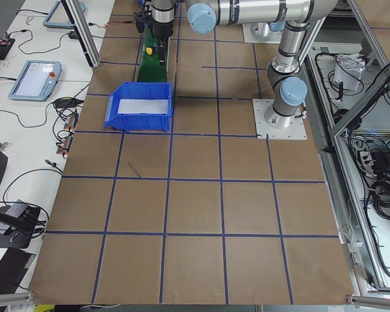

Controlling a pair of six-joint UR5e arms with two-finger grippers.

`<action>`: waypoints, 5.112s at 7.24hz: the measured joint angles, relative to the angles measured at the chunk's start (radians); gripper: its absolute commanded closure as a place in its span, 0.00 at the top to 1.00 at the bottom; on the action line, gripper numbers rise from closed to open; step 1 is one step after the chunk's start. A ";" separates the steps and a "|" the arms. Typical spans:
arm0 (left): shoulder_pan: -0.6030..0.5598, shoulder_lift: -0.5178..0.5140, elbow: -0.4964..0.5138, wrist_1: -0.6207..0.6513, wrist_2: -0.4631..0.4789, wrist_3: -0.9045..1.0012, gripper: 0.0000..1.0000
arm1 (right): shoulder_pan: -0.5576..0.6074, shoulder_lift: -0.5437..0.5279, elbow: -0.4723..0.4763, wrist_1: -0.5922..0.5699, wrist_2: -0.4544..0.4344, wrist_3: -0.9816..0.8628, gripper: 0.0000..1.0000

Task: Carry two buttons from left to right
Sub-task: 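Lower the right gripper onto the yellow button on the belt and grasp it, then lift the yellow button and carry it to the far blue bin with right gripper, then lower the yellow button into the far bin and open the right gripper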

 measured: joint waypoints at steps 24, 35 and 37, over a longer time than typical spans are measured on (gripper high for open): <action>-0.008 -0.110 0.020 0.010 0.035 -0.001 1.00 | -0.819 -0.030 -0.202 0.157 -0.061 -0.671 0.09; -0.101 -0.123 0.025 0.015 0.061 -0.017 1.00 | -0.830 0.240 -0.375 0.081 -0.008 -0.675 0.09; -0.120 -0.097 0.021 0.003 0.122 -0.028 1.00 | -0.832 0.242 -0.371 0.079 -0.008 -0.676 0.10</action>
